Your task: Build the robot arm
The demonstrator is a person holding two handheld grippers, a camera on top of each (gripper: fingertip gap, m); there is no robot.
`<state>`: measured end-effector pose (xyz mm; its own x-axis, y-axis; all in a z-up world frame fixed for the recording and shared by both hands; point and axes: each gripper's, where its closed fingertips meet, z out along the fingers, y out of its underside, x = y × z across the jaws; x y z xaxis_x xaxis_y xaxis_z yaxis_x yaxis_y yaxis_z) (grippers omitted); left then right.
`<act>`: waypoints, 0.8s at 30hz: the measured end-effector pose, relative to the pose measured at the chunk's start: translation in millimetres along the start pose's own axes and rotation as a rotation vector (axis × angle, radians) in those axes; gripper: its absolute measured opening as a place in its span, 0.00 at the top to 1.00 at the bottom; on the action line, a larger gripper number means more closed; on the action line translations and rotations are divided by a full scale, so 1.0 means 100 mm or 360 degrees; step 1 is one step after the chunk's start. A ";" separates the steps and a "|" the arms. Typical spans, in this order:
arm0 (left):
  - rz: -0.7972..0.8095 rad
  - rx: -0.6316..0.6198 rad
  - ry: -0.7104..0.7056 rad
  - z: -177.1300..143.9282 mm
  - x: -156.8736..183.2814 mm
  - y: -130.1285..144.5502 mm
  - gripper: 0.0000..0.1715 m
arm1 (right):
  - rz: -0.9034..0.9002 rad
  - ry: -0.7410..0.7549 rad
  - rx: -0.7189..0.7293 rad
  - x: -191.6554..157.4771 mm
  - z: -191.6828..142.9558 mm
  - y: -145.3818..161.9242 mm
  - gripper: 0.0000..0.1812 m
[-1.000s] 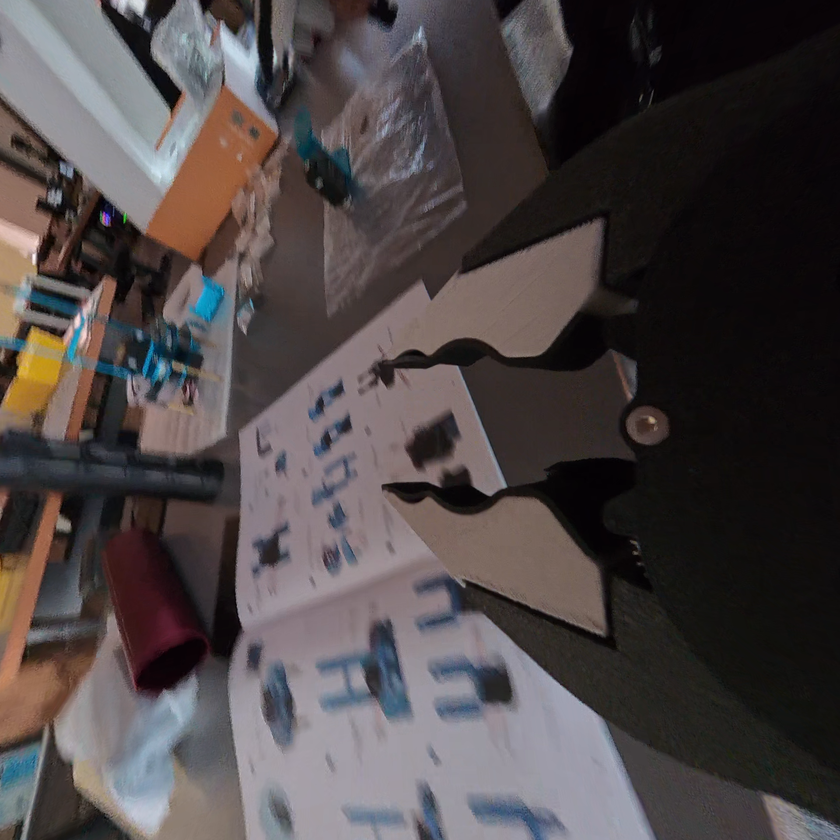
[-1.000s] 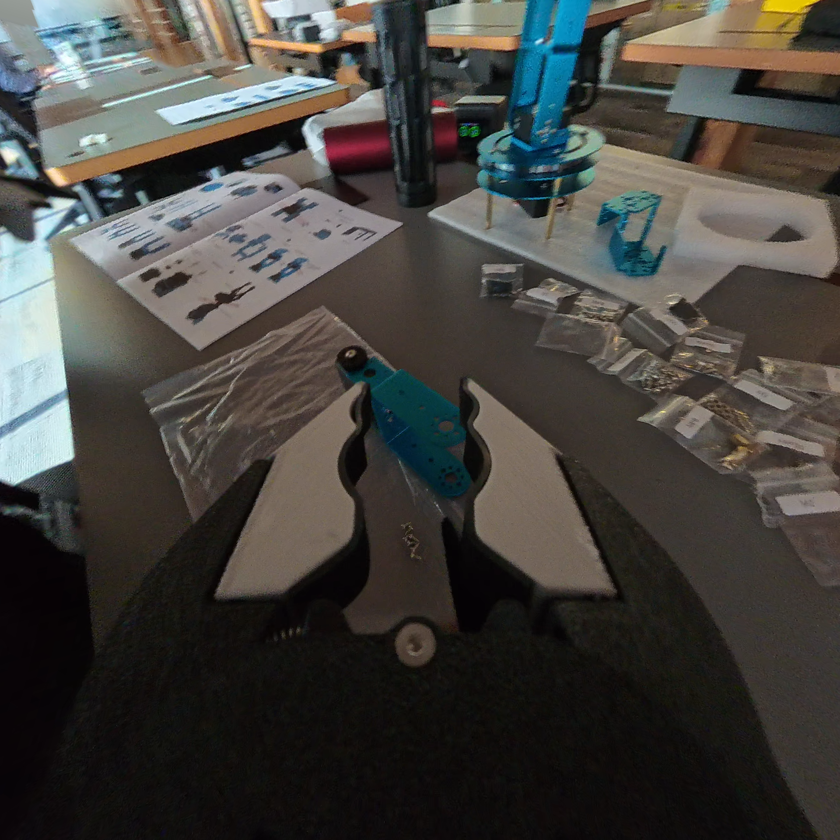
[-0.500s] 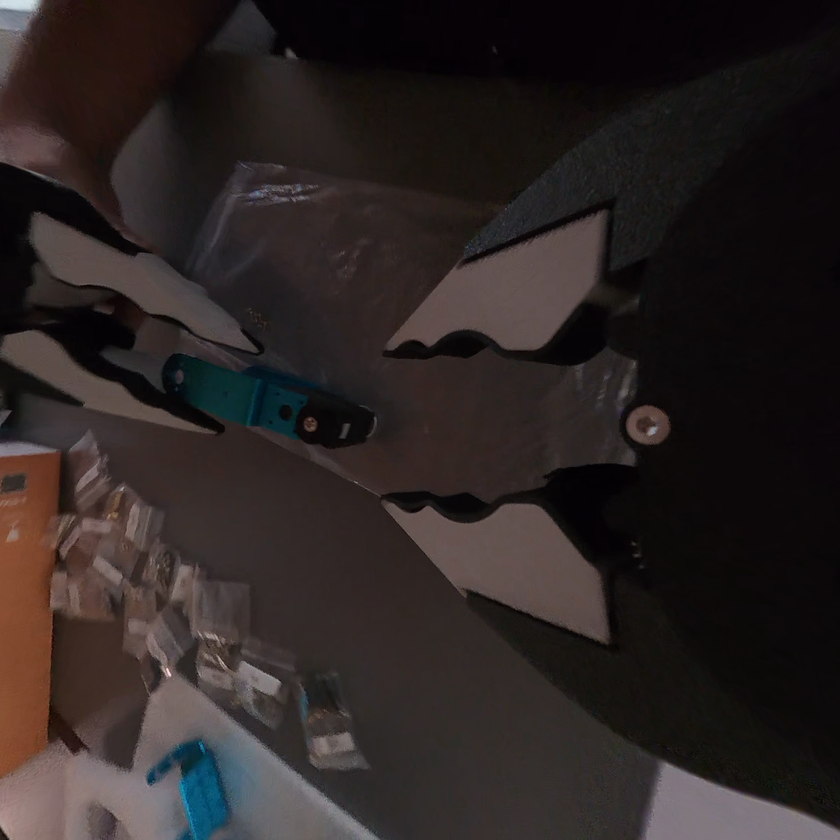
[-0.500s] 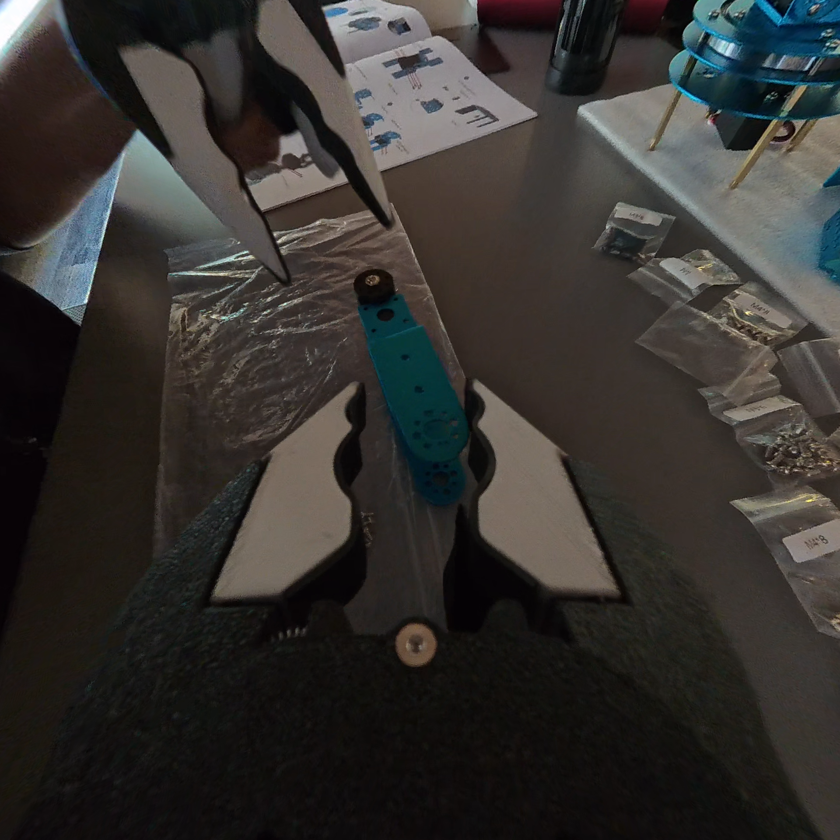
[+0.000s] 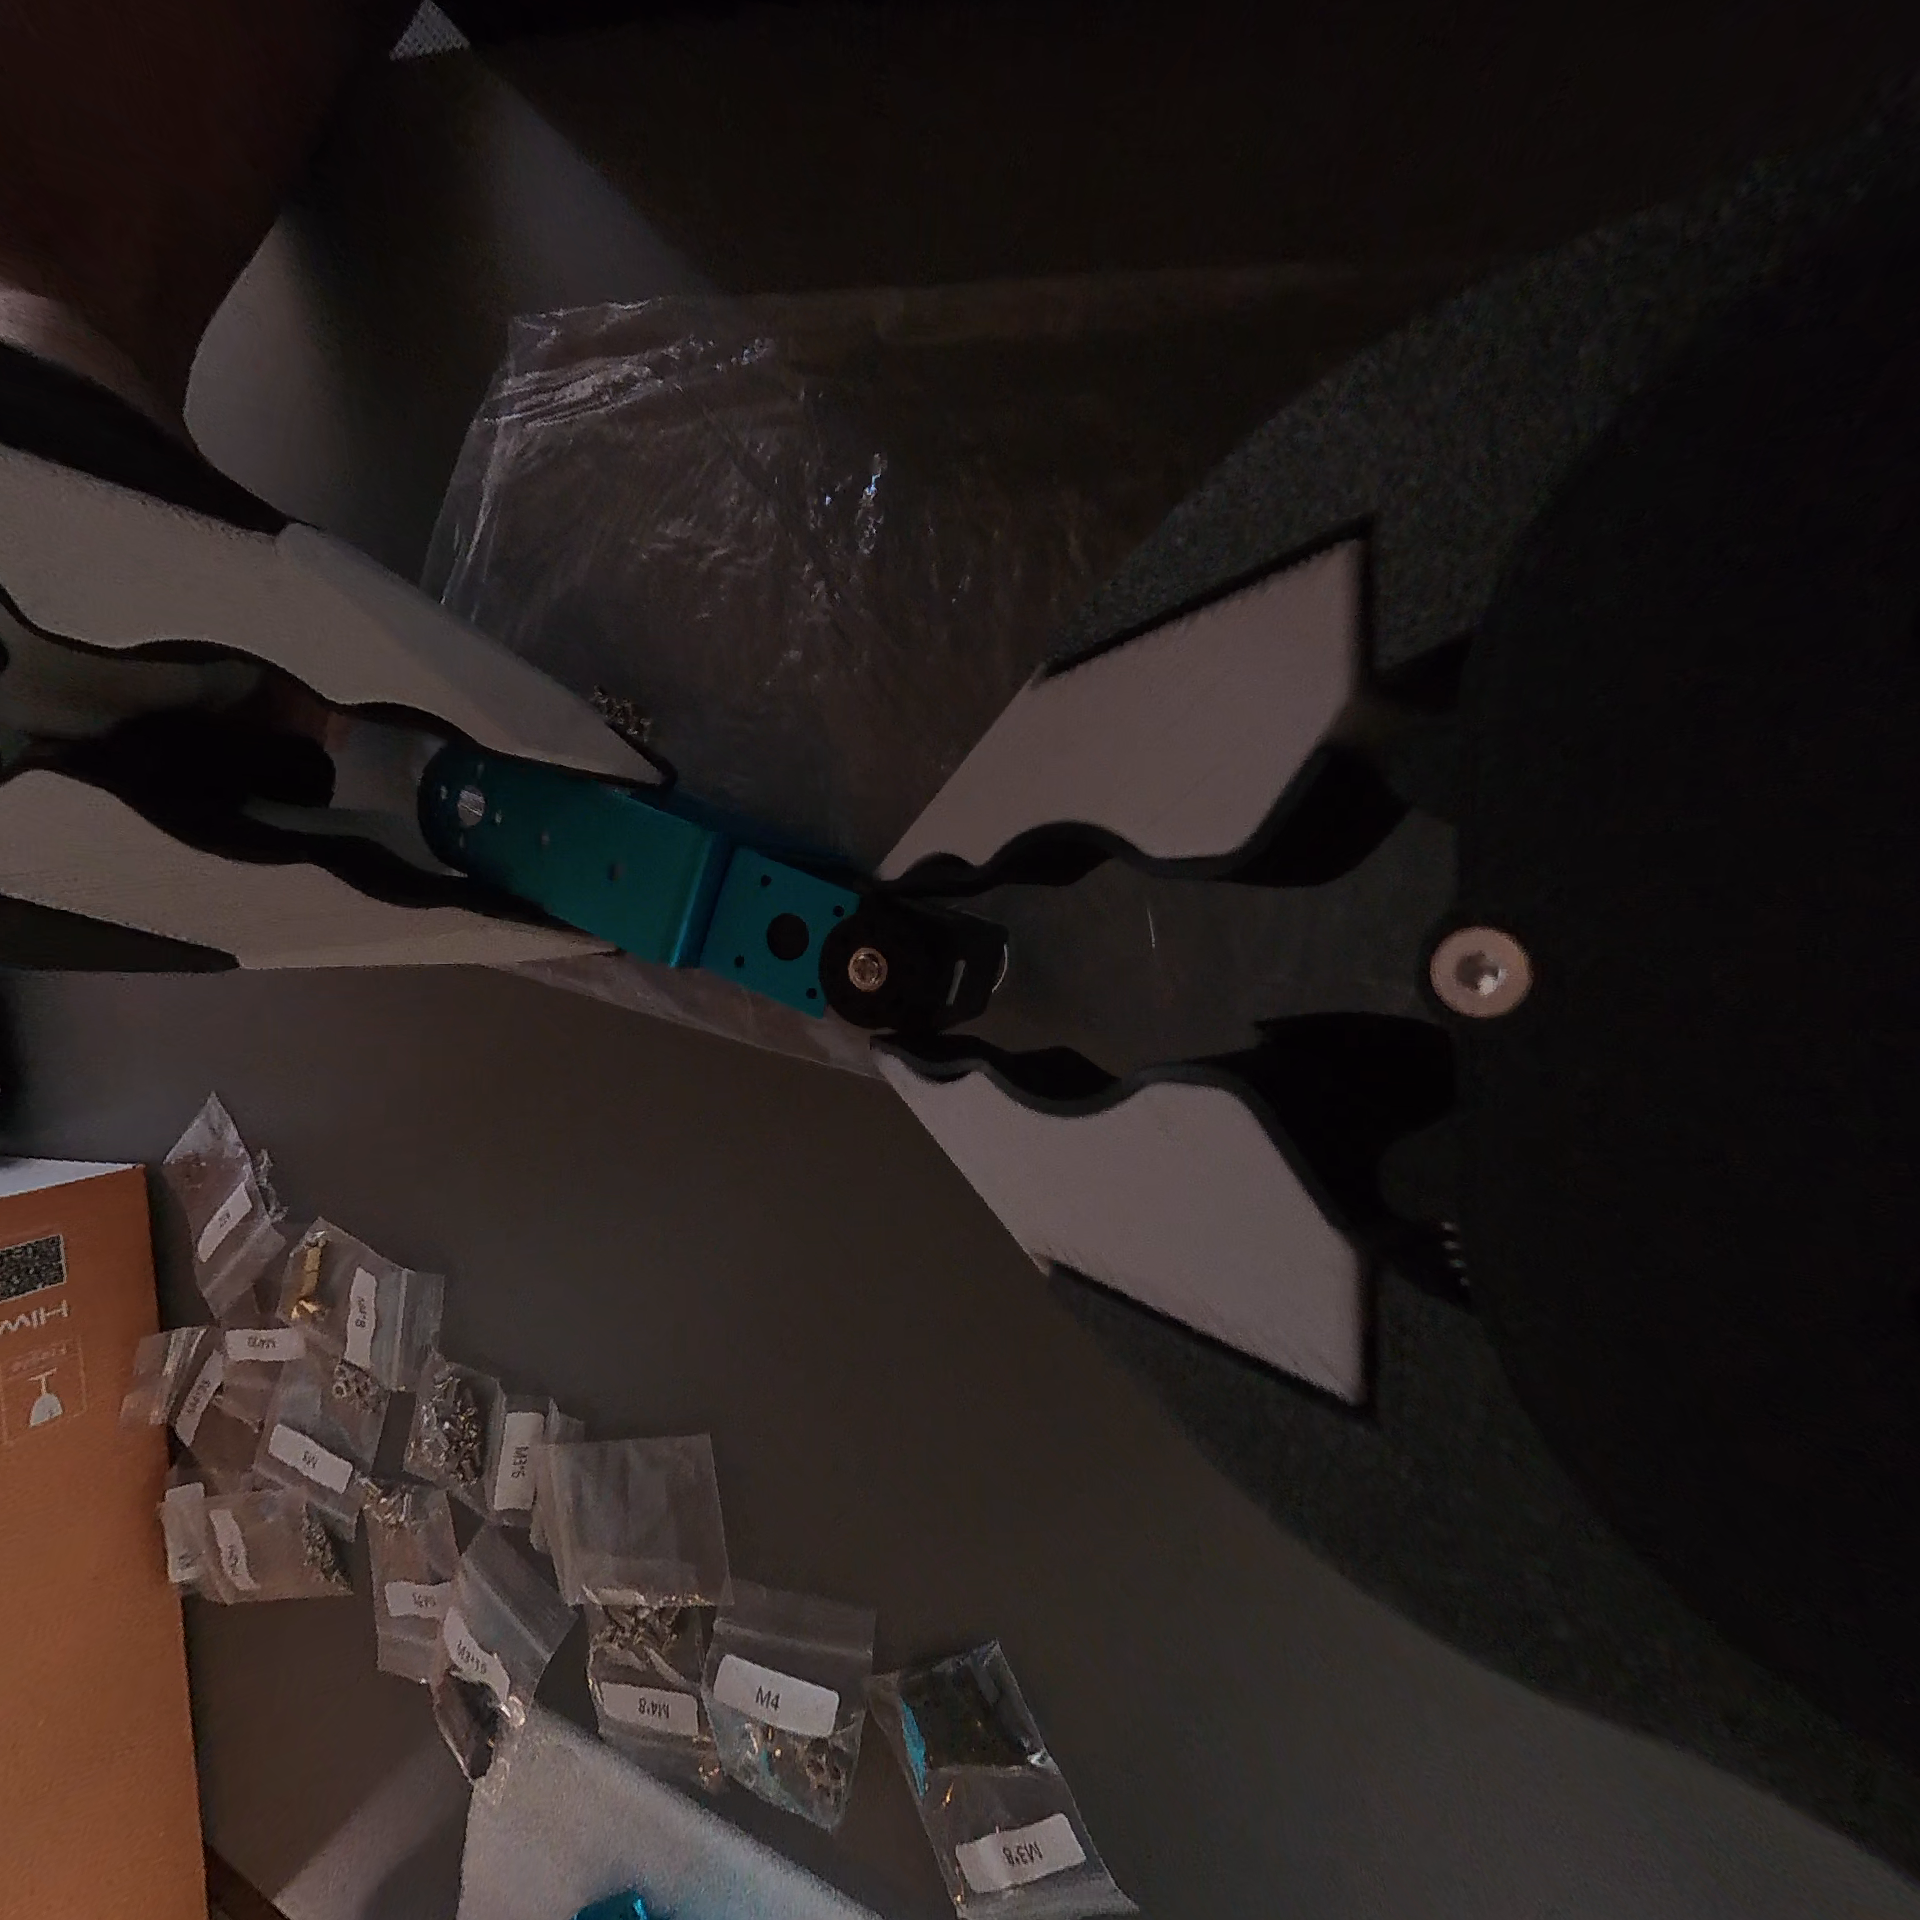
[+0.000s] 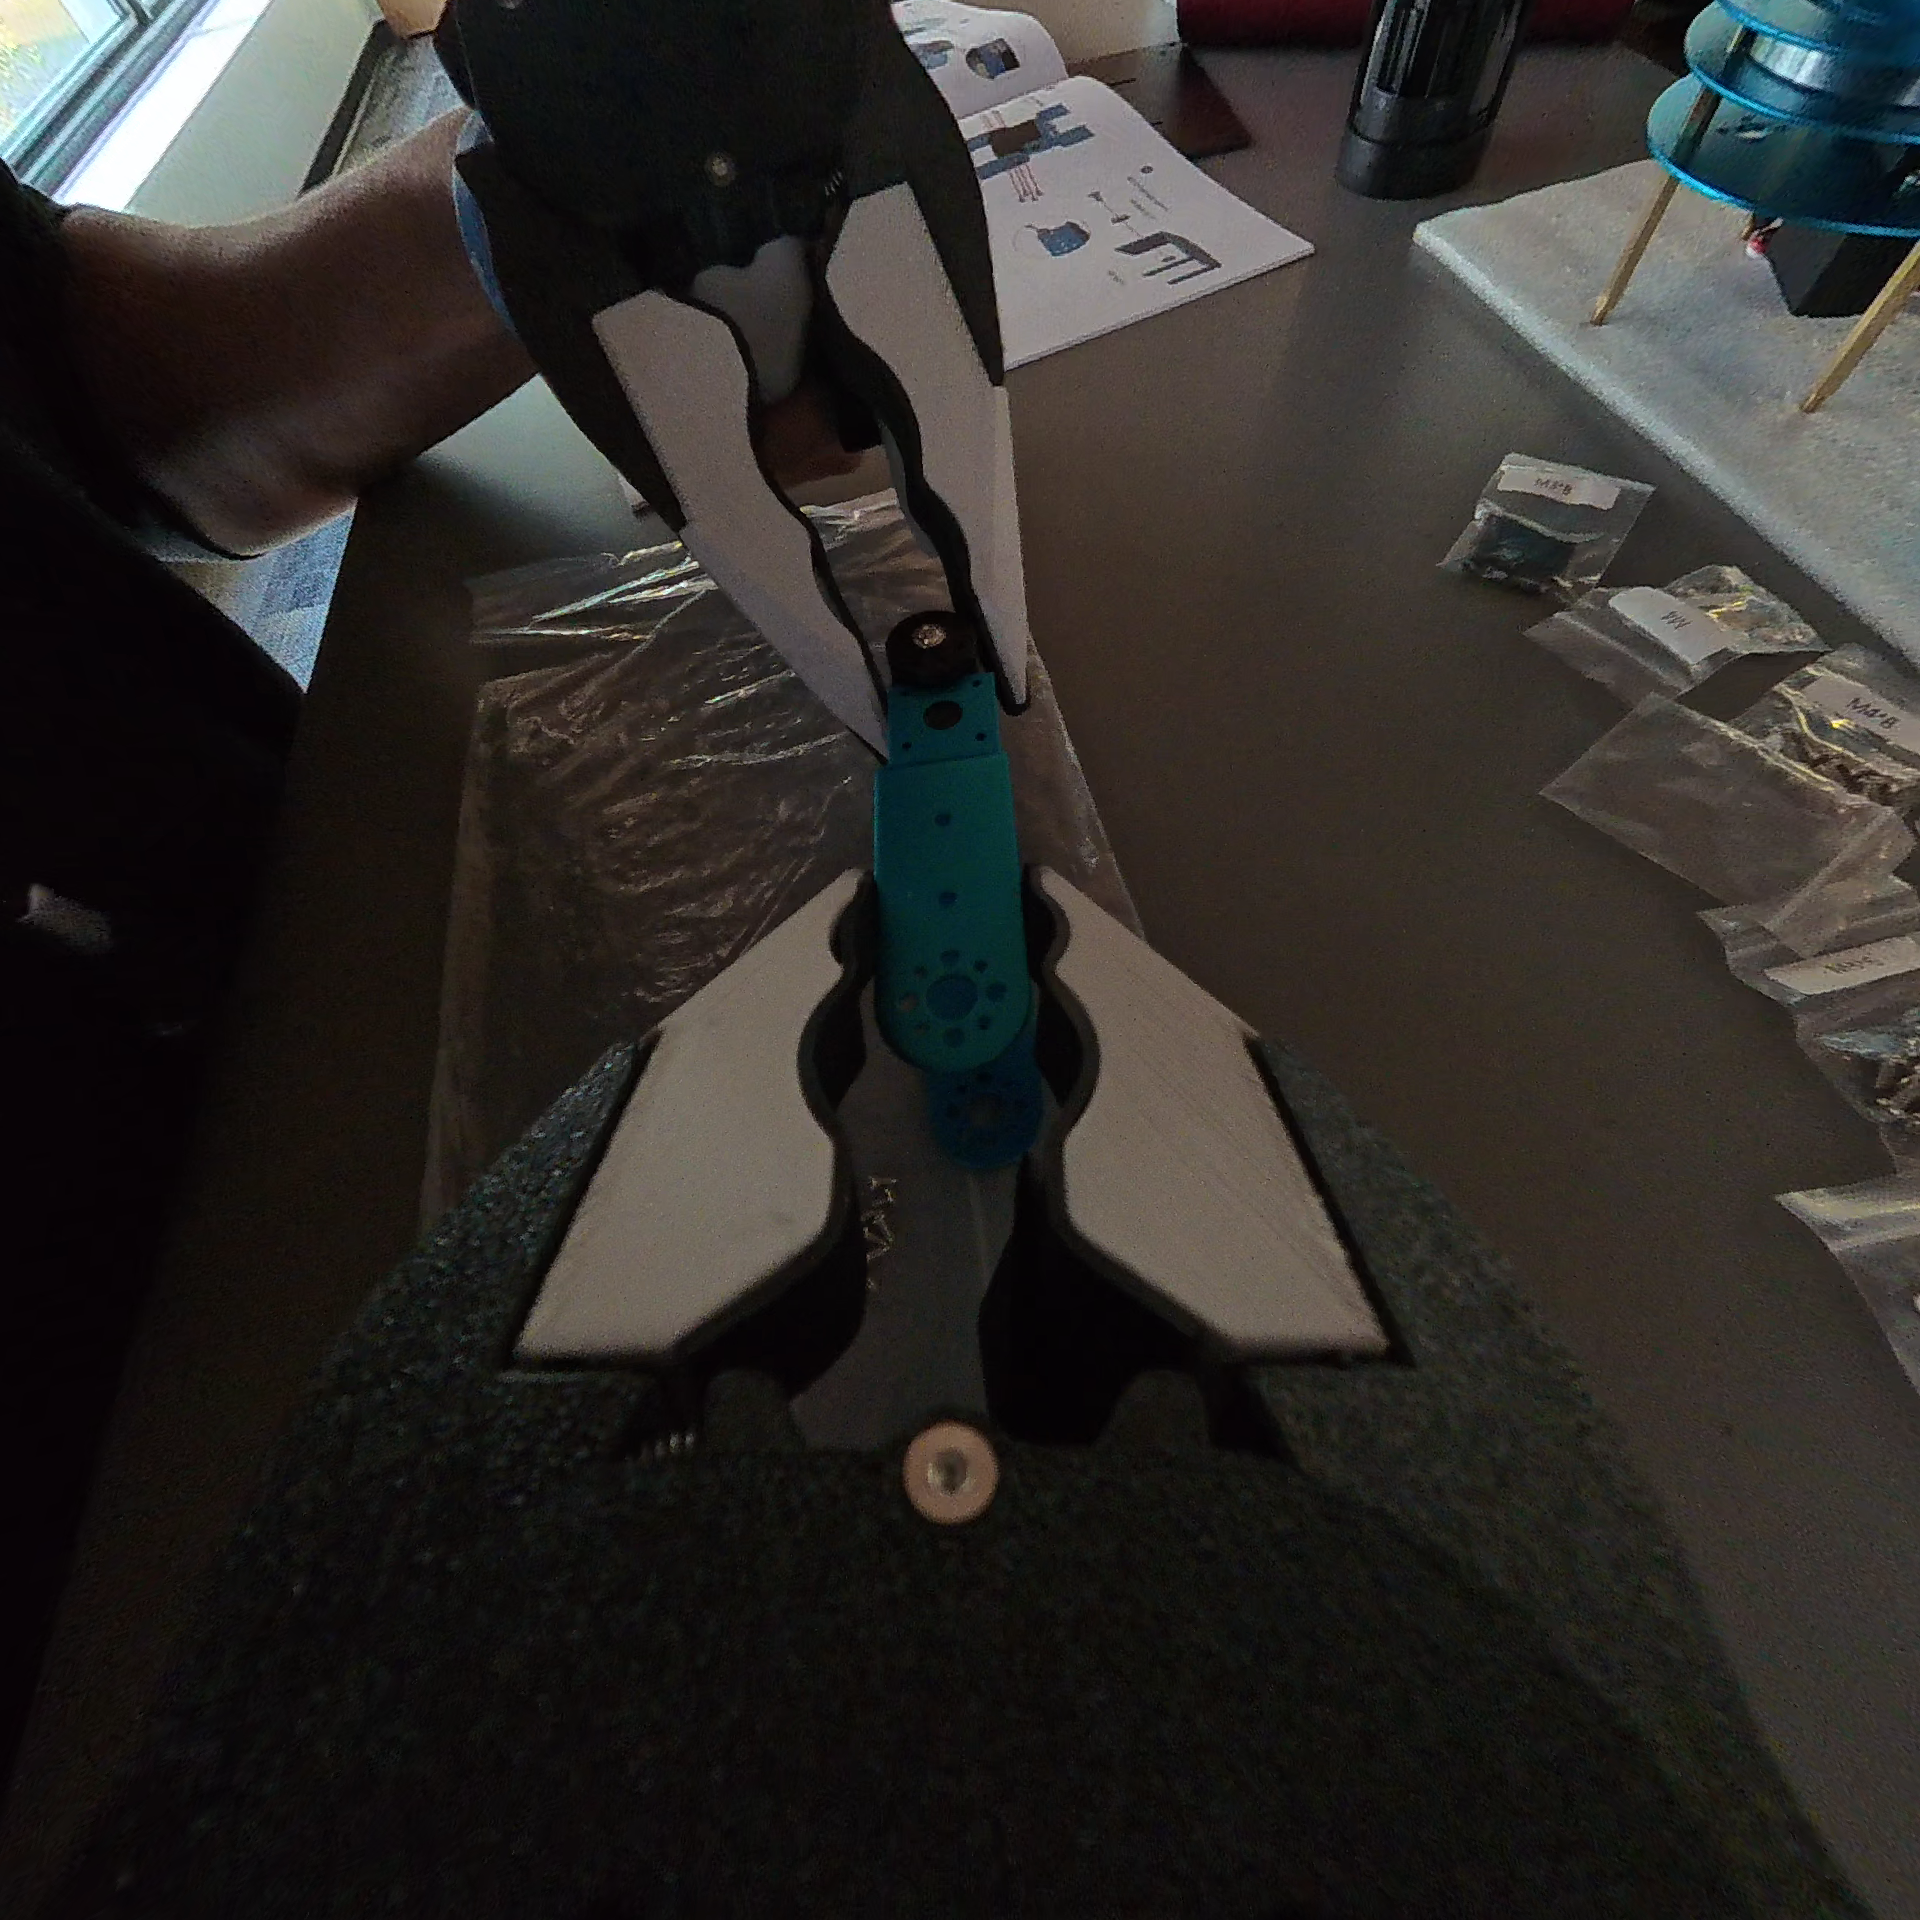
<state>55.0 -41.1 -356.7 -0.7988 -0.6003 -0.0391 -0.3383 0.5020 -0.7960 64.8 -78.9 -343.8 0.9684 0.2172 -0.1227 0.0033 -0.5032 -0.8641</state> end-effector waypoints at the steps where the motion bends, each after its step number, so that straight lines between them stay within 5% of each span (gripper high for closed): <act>1: 0.0013 0.0006 0.0005 0.00 0.01 0.00 0.85 | 0.0004 -0.0009 0.0001 -0.01 0.00 0.00 0.85; 24: -0.0020 0.0067 0.0162 -0.01 0.10 0.01 0.87 | -0.0004 -0.0037 0.0055 -0.05 0.01 -0.07 0.81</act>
<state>46.5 -46.4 -357.4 -0.8419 -0.5388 0.0311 -0.3290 0.4667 -0.8209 59.3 -75.4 -337.9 0.9623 0.2380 -0.1317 -0.0034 -0.4734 -0.8808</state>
